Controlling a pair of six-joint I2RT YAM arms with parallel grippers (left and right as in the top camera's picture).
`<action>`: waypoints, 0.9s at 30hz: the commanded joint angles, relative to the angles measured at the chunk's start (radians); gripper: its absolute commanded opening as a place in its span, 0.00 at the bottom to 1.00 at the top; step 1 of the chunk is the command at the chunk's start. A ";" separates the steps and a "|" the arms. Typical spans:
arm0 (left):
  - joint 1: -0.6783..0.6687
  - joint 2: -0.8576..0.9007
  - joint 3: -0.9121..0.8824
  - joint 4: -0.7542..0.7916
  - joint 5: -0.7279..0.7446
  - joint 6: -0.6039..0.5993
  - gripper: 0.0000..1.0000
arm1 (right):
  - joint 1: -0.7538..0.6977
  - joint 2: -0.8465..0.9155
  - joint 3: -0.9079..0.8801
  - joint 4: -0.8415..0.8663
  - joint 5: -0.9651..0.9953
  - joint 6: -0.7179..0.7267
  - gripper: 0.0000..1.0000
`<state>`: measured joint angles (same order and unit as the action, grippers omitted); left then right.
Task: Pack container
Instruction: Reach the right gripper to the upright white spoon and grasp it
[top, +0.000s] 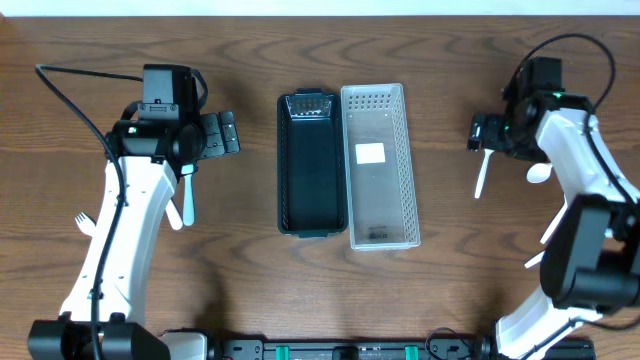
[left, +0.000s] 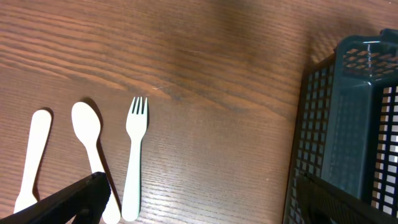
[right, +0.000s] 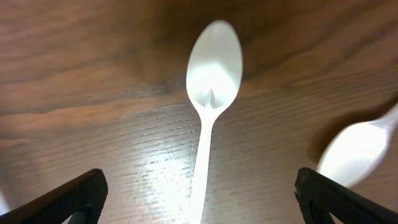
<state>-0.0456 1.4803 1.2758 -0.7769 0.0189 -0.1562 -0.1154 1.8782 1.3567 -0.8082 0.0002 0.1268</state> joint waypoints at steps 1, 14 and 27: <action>0.006 0.006 0.024 0.005 -0.009 0.014 0.98 | -0.005 0.051 0.016 0.013 -0.004 0.046 0.98; 0.006 0.009 0.024 0.008 -0.009 0.014 0.98 | -0.005 0.177 0.016 0.057 0.069 0.112 0.91; 0.006 0.008 0.024 0.007 -0.009 0.013 0.98 | -0.005 0.183 0.016 0.057 0.076 0.112 0.01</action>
<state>-0.0456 1.4822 1.2758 -0.7696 0.0189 -0.1562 -0.1154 2.0422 1.3598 -0.7506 0.0616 0.2348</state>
